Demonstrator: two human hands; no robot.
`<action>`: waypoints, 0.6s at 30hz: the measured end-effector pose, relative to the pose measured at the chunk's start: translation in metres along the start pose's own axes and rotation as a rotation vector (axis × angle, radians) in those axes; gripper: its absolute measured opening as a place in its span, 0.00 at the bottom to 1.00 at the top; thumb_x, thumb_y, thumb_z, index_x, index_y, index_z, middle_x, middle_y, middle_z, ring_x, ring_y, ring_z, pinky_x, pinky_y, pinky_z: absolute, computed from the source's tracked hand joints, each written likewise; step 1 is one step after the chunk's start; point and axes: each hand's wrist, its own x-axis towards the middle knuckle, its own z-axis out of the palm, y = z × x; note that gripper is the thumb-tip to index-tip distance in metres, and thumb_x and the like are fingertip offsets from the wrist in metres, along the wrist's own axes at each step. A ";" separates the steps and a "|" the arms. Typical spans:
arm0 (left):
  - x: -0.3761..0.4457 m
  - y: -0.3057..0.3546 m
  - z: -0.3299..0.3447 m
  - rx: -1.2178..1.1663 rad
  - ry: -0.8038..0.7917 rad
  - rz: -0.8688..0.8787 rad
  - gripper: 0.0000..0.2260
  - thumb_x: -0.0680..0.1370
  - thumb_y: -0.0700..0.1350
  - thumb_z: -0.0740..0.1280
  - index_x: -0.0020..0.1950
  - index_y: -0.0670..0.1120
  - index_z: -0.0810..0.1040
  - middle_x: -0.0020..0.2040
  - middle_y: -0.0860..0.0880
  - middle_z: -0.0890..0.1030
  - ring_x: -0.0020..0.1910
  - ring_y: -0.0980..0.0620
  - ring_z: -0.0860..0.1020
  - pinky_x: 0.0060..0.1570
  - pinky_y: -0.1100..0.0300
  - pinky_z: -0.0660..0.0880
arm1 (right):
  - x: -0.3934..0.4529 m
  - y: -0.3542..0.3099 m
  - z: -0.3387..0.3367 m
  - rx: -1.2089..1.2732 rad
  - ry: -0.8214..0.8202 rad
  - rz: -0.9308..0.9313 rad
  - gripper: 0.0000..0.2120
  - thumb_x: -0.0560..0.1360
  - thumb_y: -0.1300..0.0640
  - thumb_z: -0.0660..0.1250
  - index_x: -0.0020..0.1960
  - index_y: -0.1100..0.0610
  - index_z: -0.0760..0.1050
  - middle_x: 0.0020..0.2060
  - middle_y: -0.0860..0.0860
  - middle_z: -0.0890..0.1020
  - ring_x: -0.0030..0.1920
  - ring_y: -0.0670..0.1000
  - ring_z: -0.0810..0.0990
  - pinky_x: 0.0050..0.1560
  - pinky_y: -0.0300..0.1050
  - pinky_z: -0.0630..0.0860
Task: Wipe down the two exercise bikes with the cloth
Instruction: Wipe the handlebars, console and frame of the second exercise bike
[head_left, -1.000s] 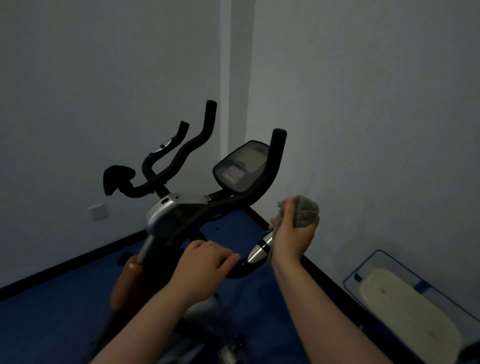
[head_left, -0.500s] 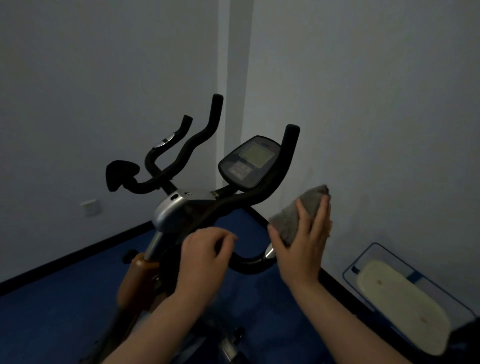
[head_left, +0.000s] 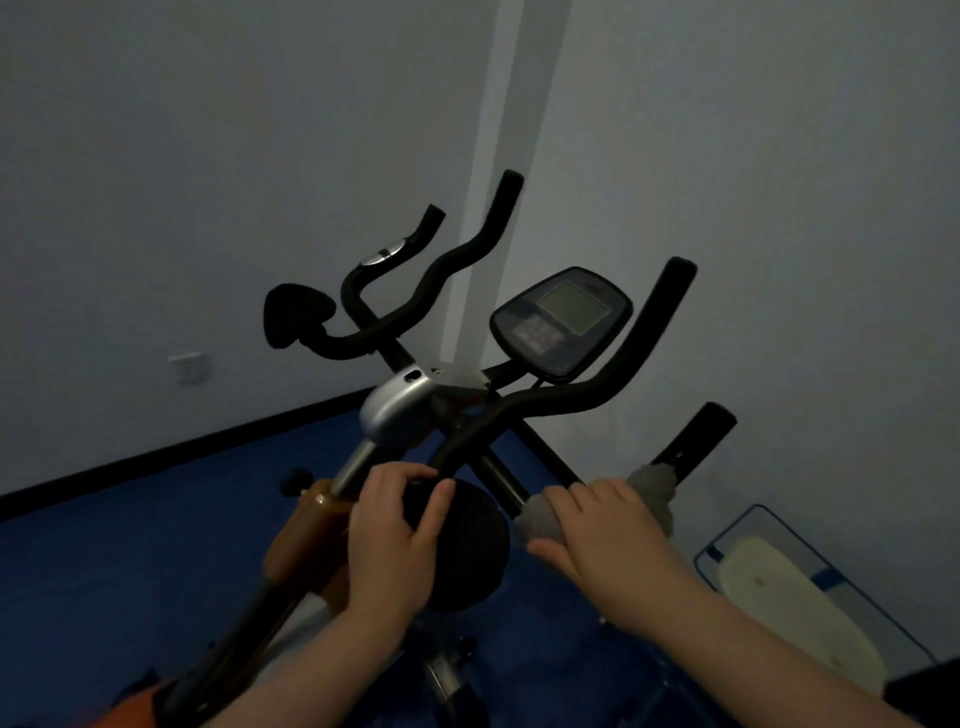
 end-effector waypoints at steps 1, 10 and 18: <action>0.000 -0.001 0.001 -0.010 0.001 0.002 0.05 0.76 0.56 0.65 0.48 0.57 0.73 0.47 0.61 0.74 0.50 0.62 0.74 0.52 0.54 0.73 | 0.011 -0.007 0.001 -0.028 -0.038 0.034 0.33 0.75 0.32 0.37 0.61 0.52 0.68 0.50 0.49 0.79 0.49 0.52 0.76 0.51 0.47 0.64; 0.000 -0.005 0.001 -0.110 0.040 -0.064 0.08 0.75 0.62 0.61 0.44 0.59 0.70 0.46 0.60 0.70 0.48 0.59 0.73 0.51 0.51 0.72 | 0.048 -0.014 -0.004 0.402 -0.258 0.097 0.20 0.80 0.38 0.47 0.62 0.51 0.60 0.46 0.50 0.77 0.42 0.53 0.78 0.43 0.49 0.74; 0.000 -0.009 0.005 -0.161 0.027 -0.077 0.12 0.81 0.60 0.52 0.43 0.57 0.68 0.43 0.58 0.70 0.45 0.54 0.73 0.49 0.43 0.71 | 0.078 -0.035 -0.001 0.626 -0.148 0.232 0.17 0.81 0.38 0.49 0.58 0.49 0.62 0.45 0.47 0.75 0.44 0.51 0.76 0.45 0.49 0.72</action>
